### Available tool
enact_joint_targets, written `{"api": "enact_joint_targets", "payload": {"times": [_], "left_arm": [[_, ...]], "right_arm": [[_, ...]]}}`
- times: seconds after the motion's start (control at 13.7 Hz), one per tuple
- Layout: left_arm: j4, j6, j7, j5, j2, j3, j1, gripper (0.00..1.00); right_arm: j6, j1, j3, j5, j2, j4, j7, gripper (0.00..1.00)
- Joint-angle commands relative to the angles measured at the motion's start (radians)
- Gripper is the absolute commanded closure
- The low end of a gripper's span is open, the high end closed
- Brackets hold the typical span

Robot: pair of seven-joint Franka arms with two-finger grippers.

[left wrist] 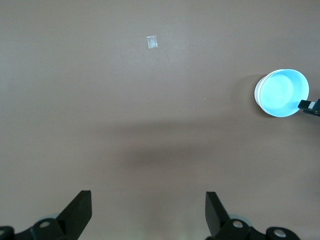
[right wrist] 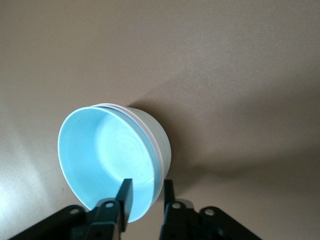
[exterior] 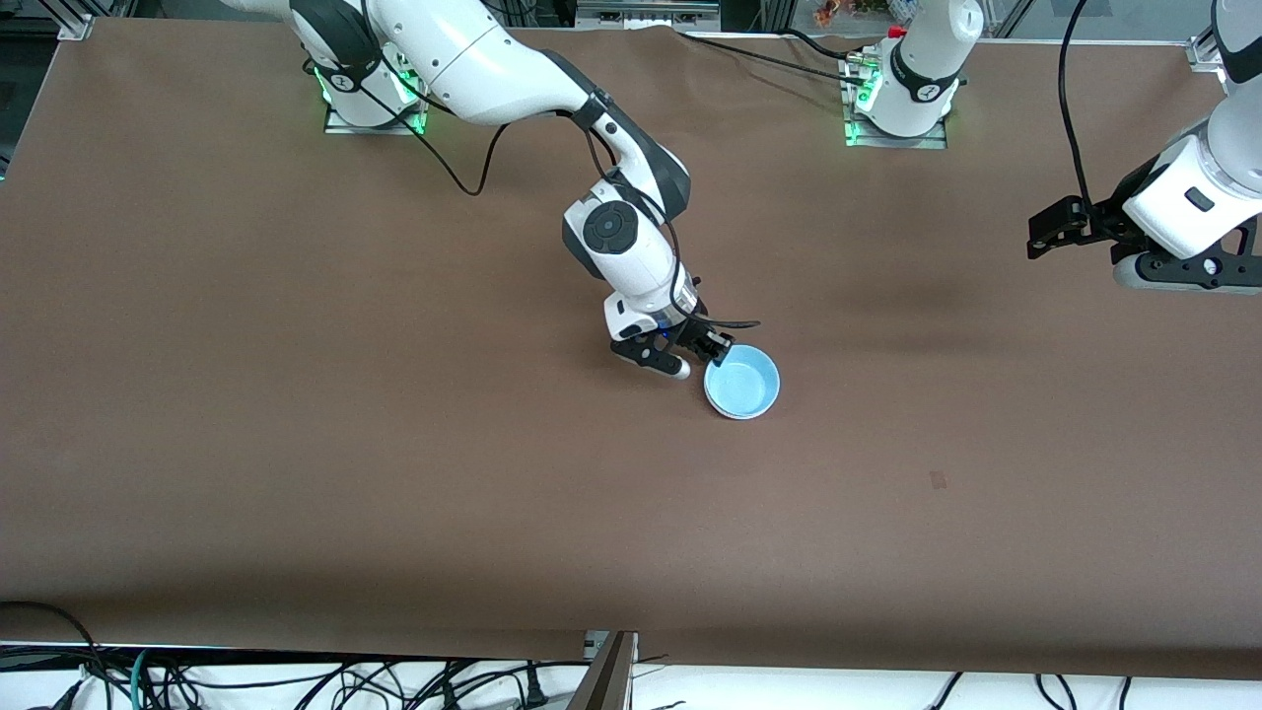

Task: Stack pink and blue bowls on white bowl
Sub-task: 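Lower the blue bowl into the pink bowl and open the right gripper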

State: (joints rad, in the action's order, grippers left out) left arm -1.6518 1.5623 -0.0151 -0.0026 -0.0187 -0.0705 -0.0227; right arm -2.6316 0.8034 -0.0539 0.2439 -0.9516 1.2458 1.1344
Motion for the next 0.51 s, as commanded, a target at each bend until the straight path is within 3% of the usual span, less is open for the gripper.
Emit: {"api": "enact_joint_targets", "payload": {"times": [0.0, 0.07, 0.22, 0.36, 0.44], "left_arm": [[0.013, -0.016, -0.005, 0.016, -0.003, -0.002, -0.002, 0.0], [0.013, -0.016, -0.008, 0.016, -0.003, -0.002, -0.002, 0.0], [0.013, -0.016, -0.008, 0.016, -0.003, -0.002, -0.002, 0.0], [0.013, -0.016, -0.008, 0.016, -0.003, -0.002, -0.002, 0.0], [0.013, -0.016, -0.008, 0.016, -0.003, -0.002, -0.002, 0.0]], "right_arm": [[-0.001, 0.01, 0.008, 0.003, -0.013, -0.052, 0.015, 0.28], [0.001, 0.005, 0.009, 0.003, -0.009, -0.061, 0.028, 0.25], [0.01, 0.0, 0.026, -0.001, 0.02, -0.068, 0.036, 0.04], [0.031, 0.005, 0.089, -0.006, 0.074, -0.056, 0.035, 0.01], [0.124, 0.006, 0.138, -0.008, 0.12, -0.042, 0.035, 0.01]]}}
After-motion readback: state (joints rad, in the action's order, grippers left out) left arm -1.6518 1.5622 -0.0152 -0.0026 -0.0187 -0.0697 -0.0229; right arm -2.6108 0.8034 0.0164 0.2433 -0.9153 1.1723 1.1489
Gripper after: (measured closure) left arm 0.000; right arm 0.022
